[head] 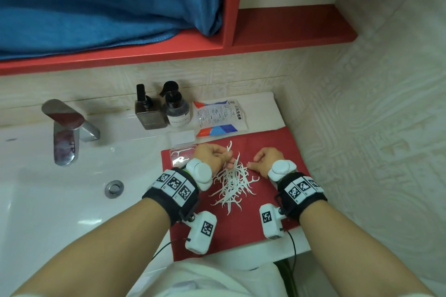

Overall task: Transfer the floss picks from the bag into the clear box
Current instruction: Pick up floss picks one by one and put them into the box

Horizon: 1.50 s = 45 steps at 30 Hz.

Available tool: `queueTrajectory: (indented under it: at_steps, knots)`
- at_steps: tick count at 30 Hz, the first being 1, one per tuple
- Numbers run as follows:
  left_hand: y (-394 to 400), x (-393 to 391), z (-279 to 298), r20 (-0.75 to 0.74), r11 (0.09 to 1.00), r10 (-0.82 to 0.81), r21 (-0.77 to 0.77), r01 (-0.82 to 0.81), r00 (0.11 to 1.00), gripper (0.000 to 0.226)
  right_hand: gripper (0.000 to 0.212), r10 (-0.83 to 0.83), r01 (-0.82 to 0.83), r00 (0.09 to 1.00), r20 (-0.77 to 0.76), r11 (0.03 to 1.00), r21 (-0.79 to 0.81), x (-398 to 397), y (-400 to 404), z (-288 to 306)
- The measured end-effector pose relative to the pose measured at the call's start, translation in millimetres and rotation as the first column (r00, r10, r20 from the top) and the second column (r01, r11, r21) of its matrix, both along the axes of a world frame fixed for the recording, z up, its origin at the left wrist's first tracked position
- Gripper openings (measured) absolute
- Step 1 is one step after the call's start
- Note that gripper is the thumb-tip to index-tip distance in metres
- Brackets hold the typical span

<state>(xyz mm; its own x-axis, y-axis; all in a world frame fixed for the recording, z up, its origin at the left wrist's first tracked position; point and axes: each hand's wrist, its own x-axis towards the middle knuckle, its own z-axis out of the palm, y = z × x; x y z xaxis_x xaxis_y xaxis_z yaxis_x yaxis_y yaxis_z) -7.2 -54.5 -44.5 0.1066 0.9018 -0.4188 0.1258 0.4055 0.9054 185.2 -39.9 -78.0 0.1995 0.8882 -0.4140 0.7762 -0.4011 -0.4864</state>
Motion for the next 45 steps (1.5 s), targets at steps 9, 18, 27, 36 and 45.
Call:
queueTrajectory:
  at_steps: [9,18,27,36,45]
  knots:
    - [5,-8,-21,-0.087,0.996,0.054,0.071,-0.048,0.995,0.017,0.005,0.117,-0.105,0.983,-0.140,0.991,0.087,-5,20,21]
    - [8,-13,-37,-0.181,0.987,-0.013,0.153,0.041,0.983,0.016,0.005,0.105,-0.094,0.863,-0.495,0.994,0.047,-38,30,38]
    - [6,-8,-39,0.030,0.987,-0.070,0.146,0.065,0.997,0.013,0.016,-0.104,0.097,0.577,-0.810,0.994,-0.058,-37,22,31]
    - [5,-2,-36,0.231,0.999,-0.029,0.024,0.024,0.973,0.014,0.010,-0.045,0.128,0.722,-0.690,0.989,0.070,-45,20,31]
    - [8,-4,-22,0.343,0.998,-0.030,-0.047,0.049,0.939,0.010,0.008,0.097,0.057,0.715,-0.692,0.979,0.196,-43,14,44]
